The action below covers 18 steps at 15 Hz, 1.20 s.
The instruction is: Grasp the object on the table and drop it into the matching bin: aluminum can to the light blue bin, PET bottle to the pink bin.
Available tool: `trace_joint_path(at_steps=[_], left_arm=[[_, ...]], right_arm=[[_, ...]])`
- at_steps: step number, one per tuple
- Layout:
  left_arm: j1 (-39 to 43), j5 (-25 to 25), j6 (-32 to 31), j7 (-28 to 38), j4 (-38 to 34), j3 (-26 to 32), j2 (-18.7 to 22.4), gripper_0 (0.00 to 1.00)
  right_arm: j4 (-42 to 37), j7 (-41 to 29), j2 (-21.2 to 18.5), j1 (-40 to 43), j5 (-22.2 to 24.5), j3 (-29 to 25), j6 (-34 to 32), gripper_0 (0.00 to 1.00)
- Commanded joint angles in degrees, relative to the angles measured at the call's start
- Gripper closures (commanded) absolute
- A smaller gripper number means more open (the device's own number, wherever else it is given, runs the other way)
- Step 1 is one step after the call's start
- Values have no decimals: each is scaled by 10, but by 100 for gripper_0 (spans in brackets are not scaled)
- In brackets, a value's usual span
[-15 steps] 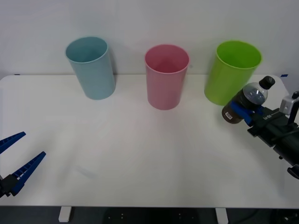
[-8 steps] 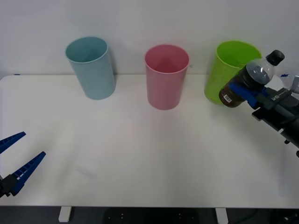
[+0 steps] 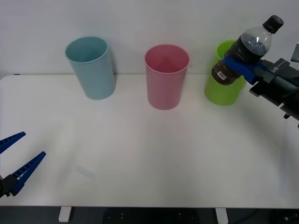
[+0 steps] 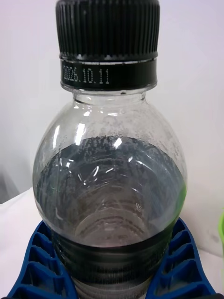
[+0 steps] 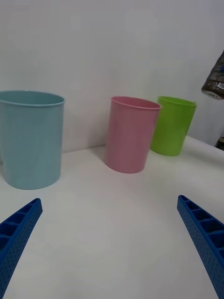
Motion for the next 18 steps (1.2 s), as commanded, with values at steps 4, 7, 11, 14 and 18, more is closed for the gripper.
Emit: trace_joint_path(at_steps=[4, 7, 11, 14, 18], left_arm=[[0, 0, 0, 0, 0, 0, 0, 0], [0, 0, 0, 0, 0, 0, 0, 0], [0, 0, 0, 0, 0, 0, 0, 0], [0, 0, 0, 0, 0, 0, 0, 0], [0, 0, 0, 0, 0, 0, 0, 0]], right_arm=[[54, -13, -2, -86, 55, 32, 5, 100], [100, -16, 13, -138, 92, 46, 5, 100], [152, -18, 45, -197, 142, 55, 4, 100], [196, -18, 64, -237, 166, 70, 5, 100], [258, -16, 102, -296, 219, 75, 5, 100]])
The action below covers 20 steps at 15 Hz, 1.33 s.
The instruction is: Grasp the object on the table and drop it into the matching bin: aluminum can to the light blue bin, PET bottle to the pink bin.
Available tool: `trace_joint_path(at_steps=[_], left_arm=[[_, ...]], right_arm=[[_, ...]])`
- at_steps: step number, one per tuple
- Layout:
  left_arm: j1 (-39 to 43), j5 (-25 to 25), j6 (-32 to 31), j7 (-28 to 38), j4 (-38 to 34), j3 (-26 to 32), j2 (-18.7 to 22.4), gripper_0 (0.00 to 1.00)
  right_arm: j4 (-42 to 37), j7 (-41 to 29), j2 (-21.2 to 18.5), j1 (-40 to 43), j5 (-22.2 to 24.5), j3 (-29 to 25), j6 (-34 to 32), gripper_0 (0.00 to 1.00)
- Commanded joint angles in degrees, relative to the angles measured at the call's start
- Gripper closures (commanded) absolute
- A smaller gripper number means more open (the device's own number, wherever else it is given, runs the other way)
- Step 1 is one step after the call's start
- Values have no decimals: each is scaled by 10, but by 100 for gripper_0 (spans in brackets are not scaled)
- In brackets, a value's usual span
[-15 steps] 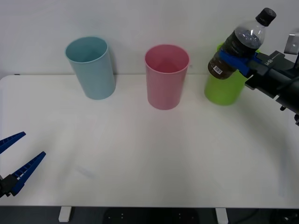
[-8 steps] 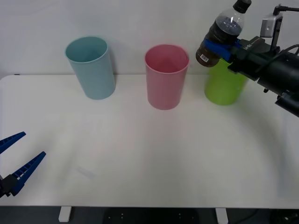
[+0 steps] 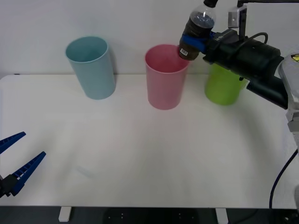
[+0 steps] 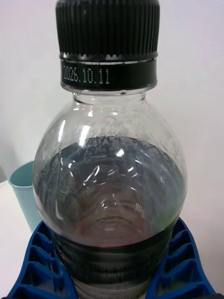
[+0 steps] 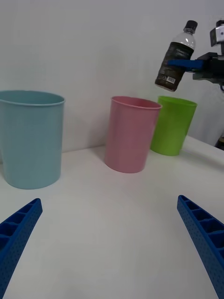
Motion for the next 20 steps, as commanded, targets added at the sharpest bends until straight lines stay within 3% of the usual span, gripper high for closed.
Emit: trace_joint_path(at_steps=[1, 6, 9, 11, 12, 13, 14, 20], left_arm=[[0, 0, 0, 0, 0, 0, 0, 0], [0, 0, 0, 0, 0, 0, 0, 0], [0, 0, 0, 0, 0, 0, 0, 0], [0, 0, 0, 0, 0, 0, 0, 0], [0, 0, 0, 0, 0, 0, 0, 0], [0, 0, 0, 0, 0, 0, 0, 0], [0, 0, 0, 0, 0, 0, 0, 0], [0, 0, 0, 0, 0, 0, 0, 0]], right_arm=[[51, 5, 26, -41, 31, 2, 0, 100], [135, 14, 62, -101, 67, 4, 19, 100], [147, 19, 67, -108, 67, 13, 31, 100], [146, 21, 67, -108, 67, 14, 31, 95], [146, 24, 67, -108, 68, 14, 31, 88], [146, 24, 67, -108, 66, 14, 31, 40], [146, 25, 67, -108, 66, 13, 31, 0], [146, 36, 67, -101, 59, 2, 29, 0]])
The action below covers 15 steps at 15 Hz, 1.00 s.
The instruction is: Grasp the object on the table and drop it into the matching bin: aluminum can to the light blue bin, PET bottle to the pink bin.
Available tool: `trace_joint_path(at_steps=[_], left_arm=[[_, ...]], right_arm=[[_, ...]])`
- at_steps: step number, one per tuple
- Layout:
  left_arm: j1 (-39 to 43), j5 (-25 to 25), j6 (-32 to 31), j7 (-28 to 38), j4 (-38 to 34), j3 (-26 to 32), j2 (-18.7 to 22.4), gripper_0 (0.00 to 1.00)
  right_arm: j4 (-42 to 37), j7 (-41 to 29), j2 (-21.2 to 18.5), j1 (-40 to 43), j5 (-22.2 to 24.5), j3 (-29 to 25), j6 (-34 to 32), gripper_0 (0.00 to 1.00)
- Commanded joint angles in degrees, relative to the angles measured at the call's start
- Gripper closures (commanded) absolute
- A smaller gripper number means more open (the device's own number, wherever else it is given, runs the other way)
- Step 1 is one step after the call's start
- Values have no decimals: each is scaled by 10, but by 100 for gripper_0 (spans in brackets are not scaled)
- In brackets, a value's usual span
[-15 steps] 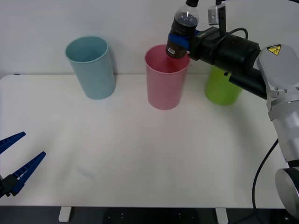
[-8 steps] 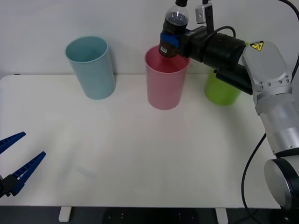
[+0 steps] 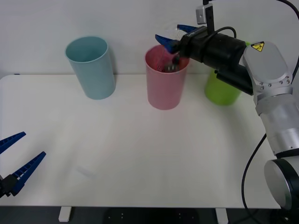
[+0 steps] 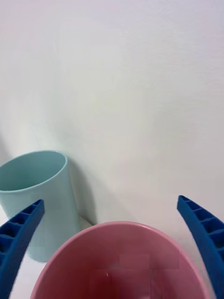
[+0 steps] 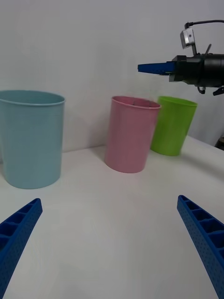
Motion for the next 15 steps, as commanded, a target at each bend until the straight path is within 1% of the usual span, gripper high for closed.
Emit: trace_joint_path(at_steps=[1, 4, 7, 12, 15], left_arm=[[0, 0, 0, 0, 0, 0, 0, 0], [0, 0, 0, 0, 0, 0, 0, 0], [0, 0, 0, 0, 0, 0, 0, 0], [0, 0, 0, 0, 0, 0, 0, 0], [0, 0, 0, 0, 0, 0, 0, 0]], right_arm=[[-4, 7, 0, 9, -12, -10, -1, 0], [-53, 11, -1, 46, -12, -22, -1, 0], [-126, 13, -11, 105, -12, -28, -2, 0], [-225, 23, -42, 207, -42, -30, -2, 0], [-284, 34, -57, 275, -53, -45, -14, 0]])
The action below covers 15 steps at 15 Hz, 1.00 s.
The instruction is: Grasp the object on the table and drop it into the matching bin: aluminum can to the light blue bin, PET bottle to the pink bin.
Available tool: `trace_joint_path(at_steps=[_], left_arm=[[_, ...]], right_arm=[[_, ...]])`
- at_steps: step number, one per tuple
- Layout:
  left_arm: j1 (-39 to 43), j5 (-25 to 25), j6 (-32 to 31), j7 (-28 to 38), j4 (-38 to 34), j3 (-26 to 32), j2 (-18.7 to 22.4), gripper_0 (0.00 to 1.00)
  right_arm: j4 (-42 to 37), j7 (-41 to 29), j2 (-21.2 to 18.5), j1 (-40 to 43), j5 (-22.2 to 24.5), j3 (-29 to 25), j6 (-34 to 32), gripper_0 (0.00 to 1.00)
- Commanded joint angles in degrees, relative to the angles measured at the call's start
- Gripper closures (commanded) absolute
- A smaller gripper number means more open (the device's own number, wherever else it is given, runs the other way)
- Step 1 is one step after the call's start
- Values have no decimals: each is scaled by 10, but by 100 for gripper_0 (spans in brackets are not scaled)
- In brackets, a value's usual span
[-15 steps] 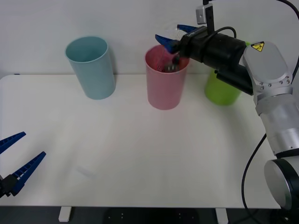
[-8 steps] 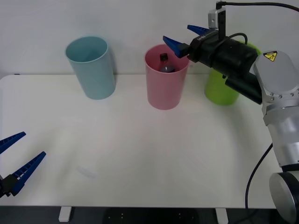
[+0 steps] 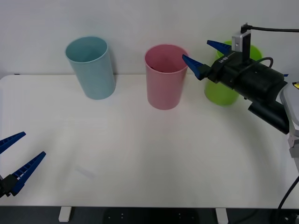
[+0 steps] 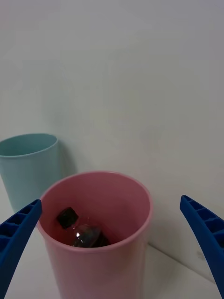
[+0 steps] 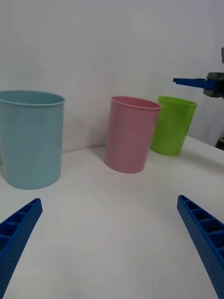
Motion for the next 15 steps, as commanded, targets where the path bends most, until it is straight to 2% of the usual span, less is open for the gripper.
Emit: trace_joint_path(at_steps=[1, 7, 12, 15], left_arm=[[0, 0, 0, 0, 0, 0, 0, 0], [0, 0, 0, 0, 0, 0, 0, 0], [0, 0, 0, 0, 0, 0, 0, 0], [0, 0, 0, 0, 0, 0, 0, 0]], right_arm=[[-49, 10, -8, 58, -8, -21, -21, 0], [-94, 50, -9, 146, -17, -95, -107, 0], [-94, 146, -9, 208, -40, -146, -161, 0], [-94, 150, -10, 238, -57, -176, -209, 0]])
